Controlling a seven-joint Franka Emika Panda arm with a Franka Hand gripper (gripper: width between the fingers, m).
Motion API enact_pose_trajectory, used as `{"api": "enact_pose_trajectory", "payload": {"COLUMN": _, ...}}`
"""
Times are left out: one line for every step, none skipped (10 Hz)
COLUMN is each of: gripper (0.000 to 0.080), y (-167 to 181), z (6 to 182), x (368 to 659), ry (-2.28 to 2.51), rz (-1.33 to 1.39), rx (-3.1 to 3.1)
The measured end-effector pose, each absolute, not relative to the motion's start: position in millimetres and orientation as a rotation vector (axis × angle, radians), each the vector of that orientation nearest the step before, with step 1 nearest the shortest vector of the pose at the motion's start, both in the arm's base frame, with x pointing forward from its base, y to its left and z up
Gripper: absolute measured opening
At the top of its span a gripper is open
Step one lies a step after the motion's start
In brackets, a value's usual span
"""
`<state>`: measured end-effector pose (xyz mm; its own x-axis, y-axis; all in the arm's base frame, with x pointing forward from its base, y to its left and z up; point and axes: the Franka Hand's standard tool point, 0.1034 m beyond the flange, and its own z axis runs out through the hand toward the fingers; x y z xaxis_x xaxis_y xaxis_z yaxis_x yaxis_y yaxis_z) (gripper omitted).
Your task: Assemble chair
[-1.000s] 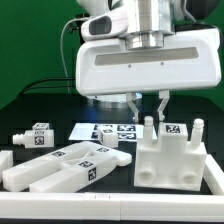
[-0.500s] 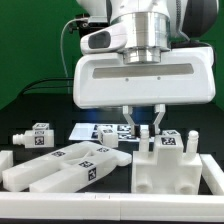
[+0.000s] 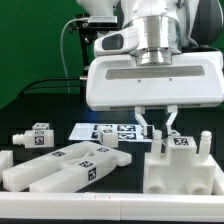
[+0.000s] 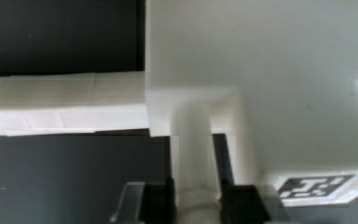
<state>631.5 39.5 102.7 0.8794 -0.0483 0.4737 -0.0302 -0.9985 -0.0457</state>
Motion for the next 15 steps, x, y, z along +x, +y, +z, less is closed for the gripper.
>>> {"api": "enact_pose_trajectory", "payload": {"gripper": 0.0113, "y": 39, "z": 102.7, "x": 632, "ry": 0.06, "rz": -0.761, "rx": -3.011}}
{"api": "enact_pose_trajectory", "payload": {"gripper": 0.0113, "y": 39, "z": 102.5, "x": 632, "ry": 0.059, "rz": -0.76, "rx": -3.011}}
{"api": "enact_pose_trajectory", "payload": {"gripper": 0.0294, "y": 38, "z": 102.5, "x": 632, "ry": 0.059, "rz": -0.759, "rx": -3.011}}
{"api": "enact_pose_trajectory", "payload": {"gripper": 0.043, "y": 38, "z": 102.4, "x": 631, "ry": 0.059, "rz": -0.759, "rx": -3.011}}
{"api": "enact_pose_trajectory", "payload": {"gripper": 0.043, "y": 38, "z": 101.5, "x": 631, "ry": 0.059, "rz": -0.742, "rx": -3.015}}
{"api": "enact_pose_trajectory", "payload": {"gripper": 0.059, "y": 37, "z": 101.8, "x": 633, "ry": 0.065, "rz": -0.642, "rx": -3.027}}
{"api": "enact_pose_trajectory", "payload": {"gripper": 0.0631, "y": 33, "z": 107.2, "x": 644, "ry": 0.075, "rz": -0.63, "rx": -3.026}}
{"api": "enact_pose_trajectory", "payload": {"gripper": 0.0631, "y": 35, "z": 109.5, "x": 649, "ry": 0.082, "rz": -0.53, "rx": -3.03}}
{"api": "enact_pose_trajectory", "payload": {"gripper": 0.0647, "y": 38, "z": 115.8, "x": 659, "ry": 0.084, "rz": -0.371, "rx": -3.033}}
{"api": "enact_pose_trajectory", "payload": {"gripper": 0.0649, "y": 38, "z": 117.6, "x": 672, "ry": 0.081, "rz": -0.246, "rx": -3.033}}
{"api": "enact_pose_trajectory", "payload": {"gripper": 0.0649, "y": 37, "z": 113.1, "x": 681, "ry": 0.077, "rz": -0.183, "rx": -3.033}}
{"api": "enact_pose_trajectory", "payload": {"gripper": 0.0649, "y": 36, "z": 104.9, "x": 680, "ry": 0.061, "rz": -0.113, "rx": -3.034}}
{"api": "enact_pose_trajectory", "payload": {"gripper": 0.0649, "y": 30, "z": 94.0, "x": 677, "ry": 0.061, "rz": -0.076, "rx": -3.039}}
{"api": "enact_pose_trajectory", "payload": {"gripper": 0.0649, "y": 22, "z": 81.4, "x": 664, "ry": 0.07, "rz": 0.088, "rx": -3.029}}
{"api": "enact_pose_trajectory", "payload": {"gripper": 0.0649, "y": 21, "z": 77.5, "x": 663, "ry": 0.08, "rz": 0.164, "rx": -3.018}}
